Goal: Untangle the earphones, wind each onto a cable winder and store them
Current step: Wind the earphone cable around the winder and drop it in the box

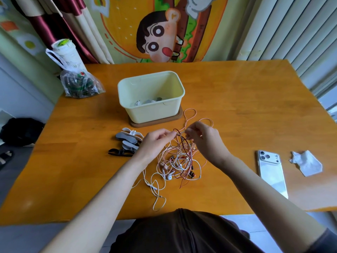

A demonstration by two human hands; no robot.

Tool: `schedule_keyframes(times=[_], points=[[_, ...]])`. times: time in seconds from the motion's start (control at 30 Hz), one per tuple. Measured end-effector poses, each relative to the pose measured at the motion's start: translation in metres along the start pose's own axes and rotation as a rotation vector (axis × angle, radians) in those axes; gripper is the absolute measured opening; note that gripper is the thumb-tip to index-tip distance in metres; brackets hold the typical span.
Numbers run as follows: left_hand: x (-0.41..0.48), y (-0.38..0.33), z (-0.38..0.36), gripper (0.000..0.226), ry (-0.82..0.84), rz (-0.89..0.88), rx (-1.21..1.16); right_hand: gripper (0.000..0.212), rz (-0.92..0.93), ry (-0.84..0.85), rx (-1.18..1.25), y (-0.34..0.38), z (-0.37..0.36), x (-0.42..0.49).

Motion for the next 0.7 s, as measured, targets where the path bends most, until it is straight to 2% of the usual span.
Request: schedule_keyframes(times=[0.17, 0.2, 0.3, 0.53, 0.7], points=[[0.003, -0.003, 0.006, 0.021, -0.115, -0.026, -0.019, 0.024, 0.098, 0.140, -0.060, 0.011, -0.011, -0.011], [0.003, -0.004, 0.007, 0.020, -0.113, -0.024, -0.019, 0.022, 0.090, 0.144, -0.047, 0.011, -0.011, -0.012], [0.002, -0.006, 0.005, 0.019, -0.101, -0.032, -0.053, 0.004, 0.045, 0.102, 0.046, 0.006, -0.010, -0.010], [0.004, -0.013, 0.002, 0.019, -0.081, -0.076, -0.066, 0.013, 0.060, 0.110, -0.080, 0.010, -0.018, -0.008], [0.003, -0.008, 0.005, 0.016, -0.133, -0.055, -0.084, 0.016, 0.066, 0.075, -0.142, 0.009, -0.017, -0.006]])
Point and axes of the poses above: each hand's wrist, its own x-axis towards the middle knuckle, its own z-axis out of the back of the hand, y = z × x, the point moved 8 cm from there along x, towards the middle knuckle, and after that the axes turned 7 degrees about -z, right-handed, at the moved point
